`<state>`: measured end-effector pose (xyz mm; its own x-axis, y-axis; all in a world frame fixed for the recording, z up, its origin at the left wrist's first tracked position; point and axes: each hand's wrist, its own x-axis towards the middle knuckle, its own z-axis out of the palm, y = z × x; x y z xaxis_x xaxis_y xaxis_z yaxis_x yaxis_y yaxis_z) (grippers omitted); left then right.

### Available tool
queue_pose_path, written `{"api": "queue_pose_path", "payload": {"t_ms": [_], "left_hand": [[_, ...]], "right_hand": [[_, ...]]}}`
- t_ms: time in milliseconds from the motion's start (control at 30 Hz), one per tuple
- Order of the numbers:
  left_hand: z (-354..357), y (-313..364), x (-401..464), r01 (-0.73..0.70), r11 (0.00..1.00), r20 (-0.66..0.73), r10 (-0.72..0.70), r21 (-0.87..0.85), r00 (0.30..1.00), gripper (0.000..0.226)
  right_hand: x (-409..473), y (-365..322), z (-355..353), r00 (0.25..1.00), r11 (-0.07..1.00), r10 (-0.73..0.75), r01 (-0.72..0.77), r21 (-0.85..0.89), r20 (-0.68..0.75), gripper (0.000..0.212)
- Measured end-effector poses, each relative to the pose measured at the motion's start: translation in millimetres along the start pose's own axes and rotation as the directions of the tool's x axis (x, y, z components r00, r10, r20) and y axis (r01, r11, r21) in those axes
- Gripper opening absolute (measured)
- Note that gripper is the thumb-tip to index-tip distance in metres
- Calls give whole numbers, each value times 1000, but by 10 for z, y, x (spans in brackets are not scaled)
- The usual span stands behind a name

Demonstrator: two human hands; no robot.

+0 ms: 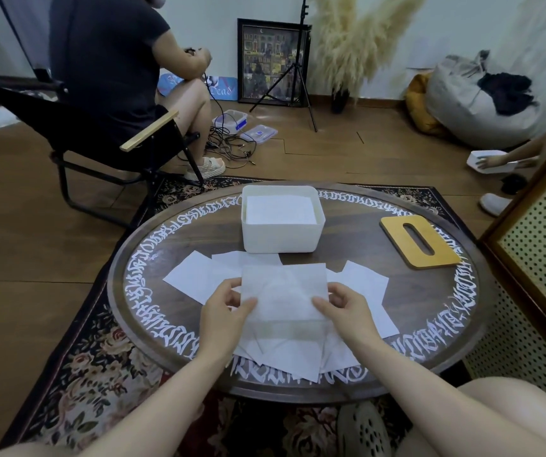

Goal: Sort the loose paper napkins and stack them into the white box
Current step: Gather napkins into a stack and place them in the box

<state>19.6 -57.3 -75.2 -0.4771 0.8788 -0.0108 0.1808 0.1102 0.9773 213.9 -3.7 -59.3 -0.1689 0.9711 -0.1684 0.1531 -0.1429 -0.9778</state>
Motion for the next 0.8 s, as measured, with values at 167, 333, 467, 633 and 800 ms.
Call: {"api": "queue_pose_path", "payload": {"t_ms": [167,333,467,633,800], "left_hand": [[22,138,103,-57,998,-8,57,-9,998,30],[68,271,308,-59,997,13,59,59,998,22],[119,400,573,-55,994,12,54,91,998,16],[159,621,1008,-25,993,-37,30,117,999,23],[175,804,1306,24,980,-85,-7,198,996,21]], "right_hand": [[30,-104,0,998,999,-49,49,-10,-34,12],[279,-232,-32,989,983,-128,117,-138,-73,4],[510,-370,-16,982,971,-163,142,-194,-98,4],[878,-585,15,970,956,-193,152,-253,-147,9],[1220,-741,24,965,932,-201,136,-335,-168,18]]}}
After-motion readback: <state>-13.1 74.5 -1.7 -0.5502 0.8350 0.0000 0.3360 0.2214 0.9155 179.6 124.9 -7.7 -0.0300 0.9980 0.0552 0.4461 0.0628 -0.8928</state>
